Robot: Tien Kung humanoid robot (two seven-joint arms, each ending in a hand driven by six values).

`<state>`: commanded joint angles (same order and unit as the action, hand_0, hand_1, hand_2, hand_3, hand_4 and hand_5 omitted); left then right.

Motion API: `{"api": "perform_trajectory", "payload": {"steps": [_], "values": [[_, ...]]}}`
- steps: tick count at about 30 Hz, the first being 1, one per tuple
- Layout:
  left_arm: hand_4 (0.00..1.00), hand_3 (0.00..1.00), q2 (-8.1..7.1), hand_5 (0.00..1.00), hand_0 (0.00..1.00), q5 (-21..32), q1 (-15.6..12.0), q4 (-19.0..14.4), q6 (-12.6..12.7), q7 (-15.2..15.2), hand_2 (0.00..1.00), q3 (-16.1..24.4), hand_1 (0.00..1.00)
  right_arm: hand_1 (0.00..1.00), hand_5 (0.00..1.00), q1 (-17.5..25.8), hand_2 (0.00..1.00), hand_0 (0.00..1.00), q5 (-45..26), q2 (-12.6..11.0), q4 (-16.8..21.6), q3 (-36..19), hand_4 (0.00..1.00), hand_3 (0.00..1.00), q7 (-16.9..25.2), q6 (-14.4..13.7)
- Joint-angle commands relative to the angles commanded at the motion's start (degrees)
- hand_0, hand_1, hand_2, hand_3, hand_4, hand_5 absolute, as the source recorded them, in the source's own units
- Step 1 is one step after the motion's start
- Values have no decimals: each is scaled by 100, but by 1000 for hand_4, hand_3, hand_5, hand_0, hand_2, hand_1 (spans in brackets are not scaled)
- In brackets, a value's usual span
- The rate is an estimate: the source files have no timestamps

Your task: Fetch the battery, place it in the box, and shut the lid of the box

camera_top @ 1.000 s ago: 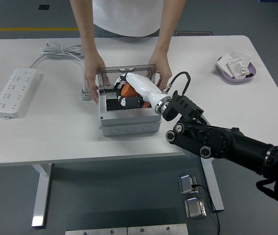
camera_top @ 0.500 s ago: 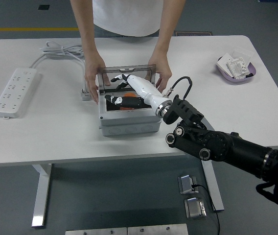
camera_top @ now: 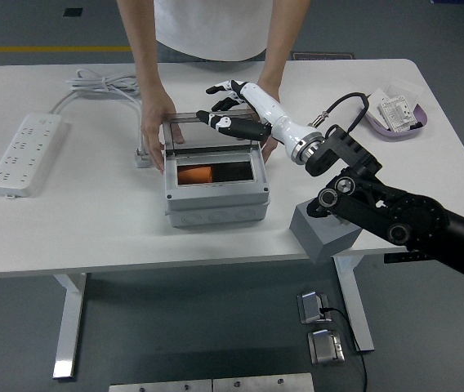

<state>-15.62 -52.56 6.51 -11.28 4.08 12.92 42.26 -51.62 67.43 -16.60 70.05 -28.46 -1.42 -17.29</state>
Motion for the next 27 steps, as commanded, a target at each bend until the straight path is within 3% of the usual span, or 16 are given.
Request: {"api": "perform_trajectory", "payload": {"steps": [4,5,17,27], "values": [[645,587,-17,87,643,-57,18,-2,-12,17,607,35,697,593,634,-284,612,778,-102,7,-86,-14,806,746,-23,63],[640,586,-23,81,642,-77,24,-3,-16,24,606,49,697,539,620,-358,586,654,-149,37,-176,14,787,735,-8,70],[630,586,-70,65,642,-447,211,-9,-85,96,605,254,697,518,610,-1068,579,642,-1121,707,-1760,1008,785,732,385,133],[628,586,-90,61,642,-707,300,-10,-119,126,605,400,697,542,611,-1171,581,658,-1647,929,-2802,1333,779,735,659,164]]}}
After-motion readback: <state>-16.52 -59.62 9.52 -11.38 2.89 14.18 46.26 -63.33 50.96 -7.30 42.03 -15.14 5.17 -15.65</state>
